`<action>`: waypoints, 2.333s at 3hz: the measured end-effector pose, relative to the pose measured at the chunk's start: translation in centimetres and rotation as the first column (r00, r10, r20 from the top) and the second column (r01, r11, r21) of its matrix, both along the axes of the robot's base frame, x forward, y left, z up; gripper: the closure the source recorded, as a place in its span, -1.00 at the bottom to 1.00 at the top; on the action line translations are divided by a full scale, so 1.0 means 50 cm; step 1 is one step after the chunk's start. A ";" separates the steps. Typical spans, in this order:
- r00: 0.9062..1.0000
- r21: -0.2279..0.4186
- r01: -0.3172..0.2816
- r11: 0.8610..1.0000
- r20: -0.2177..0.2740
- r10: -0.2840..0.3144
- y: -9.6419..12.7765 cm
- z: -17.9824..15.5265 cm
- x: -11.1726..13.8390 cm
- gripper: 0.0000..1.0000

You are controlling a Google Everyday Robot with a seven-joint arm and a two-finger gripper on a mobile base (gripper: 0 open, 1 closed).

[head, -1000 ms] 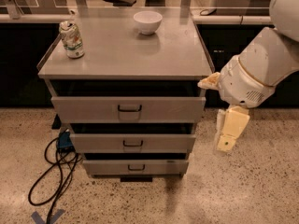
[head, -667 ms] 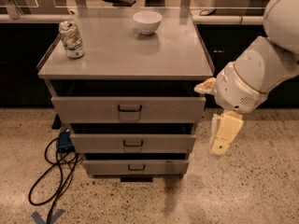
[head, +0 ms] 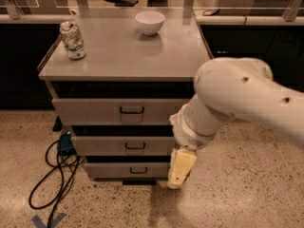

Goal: Open top drawer

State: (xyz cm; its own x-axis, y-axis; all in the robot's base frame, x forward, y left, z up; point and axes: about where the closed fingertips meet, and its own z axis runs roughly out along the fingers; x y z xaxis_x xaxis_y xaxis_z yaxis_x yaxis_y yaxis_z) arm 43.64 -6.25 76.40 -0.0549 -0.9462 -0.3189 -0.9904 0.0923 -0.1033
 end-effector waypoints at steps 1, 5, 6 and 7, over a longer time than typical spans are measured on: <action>0.995 -0.011 0.069 0.998 0.067 -0.068 0.057 -0.063 0.081 -1.00; 0.975 0.387 0.147 0.910 0.100 -0.200 -0.055 -0.083 0.270 -1.00; 0.975 0.388 0.129 0.912 0.117 -0.188 -0.055 -0.079 0.279 -1.00; 0.976 0.372 0.131 0.919 0.115 -0.185 -0.043 -0.109 0.300 -1.00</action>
Offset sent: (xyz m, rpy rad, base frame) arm 0.0321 0.0233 -0.0291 -0.0159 -0.0526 -0.0512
